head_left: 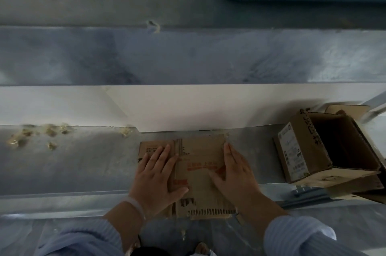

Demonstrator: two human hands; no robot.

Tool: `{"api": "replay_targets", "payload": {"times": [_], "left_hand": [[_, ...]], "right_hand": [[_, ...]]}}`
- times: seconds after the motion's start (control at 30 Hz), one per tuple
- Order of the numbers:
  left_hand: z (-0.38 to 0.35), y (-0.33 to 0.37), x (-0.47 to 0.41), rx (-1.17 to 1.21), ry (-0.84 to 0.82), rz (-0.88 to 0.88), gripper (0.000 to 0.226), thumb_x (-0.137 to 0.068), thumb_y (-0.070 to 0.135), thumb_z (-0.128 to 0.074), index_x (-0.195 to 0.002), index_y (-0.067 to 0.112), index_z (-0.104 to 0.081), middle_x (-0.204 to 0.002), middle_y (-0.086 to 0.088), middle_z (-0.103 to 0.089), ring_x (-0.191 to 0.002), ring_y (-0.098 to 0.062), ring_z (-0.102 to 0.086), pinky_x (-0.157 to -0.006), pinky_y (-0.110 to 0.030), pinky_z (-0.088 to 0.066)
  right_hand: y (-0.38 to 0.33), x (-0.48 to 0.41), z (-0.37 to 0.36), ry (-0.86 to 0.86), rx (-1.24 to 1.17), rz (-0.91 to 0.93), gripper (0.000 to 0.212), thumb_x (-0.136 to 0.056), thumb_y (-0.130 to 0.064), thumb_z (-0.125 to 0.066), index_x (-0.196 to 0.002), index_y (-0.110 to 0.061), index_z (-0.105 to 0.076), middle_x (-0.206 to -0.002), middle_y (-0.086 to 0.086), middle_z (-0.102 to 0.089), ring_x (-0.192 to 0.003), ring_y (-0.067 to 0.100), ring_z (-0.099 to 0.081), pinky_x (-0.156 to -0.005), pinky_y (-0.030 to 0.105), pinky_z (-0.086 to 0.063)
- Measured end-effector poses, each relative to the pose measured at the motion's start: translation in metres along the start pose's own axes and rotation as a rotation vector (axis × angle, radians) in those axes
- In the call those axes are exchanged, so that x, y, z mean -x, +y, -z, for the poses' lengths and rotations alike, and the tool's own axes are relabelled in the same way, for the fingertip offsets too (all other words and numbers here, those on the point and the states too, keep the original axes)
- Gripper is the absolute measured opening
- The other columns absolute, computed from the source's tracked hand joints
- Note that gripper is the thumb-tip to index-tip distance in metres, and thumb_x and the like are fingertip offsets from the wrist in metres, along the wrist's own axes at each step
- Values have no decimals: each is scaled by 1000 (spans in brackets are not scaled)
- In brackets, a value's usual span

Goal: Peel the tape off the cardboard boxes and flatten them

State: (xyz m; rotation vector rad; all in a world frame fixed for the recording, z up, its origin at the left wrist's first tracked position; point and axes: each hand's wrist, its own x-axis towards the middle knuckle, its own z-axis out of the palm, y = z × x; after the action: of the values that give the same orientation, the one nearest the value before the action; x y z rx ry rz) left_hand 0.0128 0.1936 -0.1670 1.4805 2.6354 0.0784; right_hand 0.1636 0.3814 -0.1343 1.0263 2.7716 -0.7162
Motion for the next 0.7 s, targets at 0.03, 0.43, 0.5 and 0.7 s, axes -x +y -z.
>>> {"api": "replay_targets", "payload": {"times": [0.03,0.43,0.5,0.7], "left_hand": [[-1,0,0,0,-2,-1,90,-82,83,-25,-144,20,-43,-155,-6,-30,-142,-26,-30,-111,-49,-18],[1,0,-2,-11,-28,13,95,-79,87,-17,-152,26,-24,-161,-1,-8,-149,-22,-6,-116,-48,-7],[2,-1,-1,-7,-24,13,96,-79,87,-15,-152,26,-22,-162,0,-5,-149,-21,-2,-116,-47,-6],[3,-1,-10,7,-36,15,97,-78,88,-12,-152,27,-20,-162,0,-3,-149,-20,-1,-116,-47,-4]], "right_hand": [[2,-6,3,47,-24,8,78,-97,-50,-42,-156,-22,1,-163,-5,-4,-148,15,-10,-120,30,-8],[13,-73,35,161,102,57,16,-89,-10,-52,-101,-17,-59,-107,5,-58,-93,27,-59,-76,35,-49],[18,-71,40,236,-40,-62,9,-90,-16,-57,-98,-16,-55,-101,9,-59,-89,29,-59,-76,37,-51],[37,-55,44,271,-68,-107,15,-94,-21,-62,-103,-9,-64,-115,11,-50,-98,29,-56,-87,31,-44]]}}
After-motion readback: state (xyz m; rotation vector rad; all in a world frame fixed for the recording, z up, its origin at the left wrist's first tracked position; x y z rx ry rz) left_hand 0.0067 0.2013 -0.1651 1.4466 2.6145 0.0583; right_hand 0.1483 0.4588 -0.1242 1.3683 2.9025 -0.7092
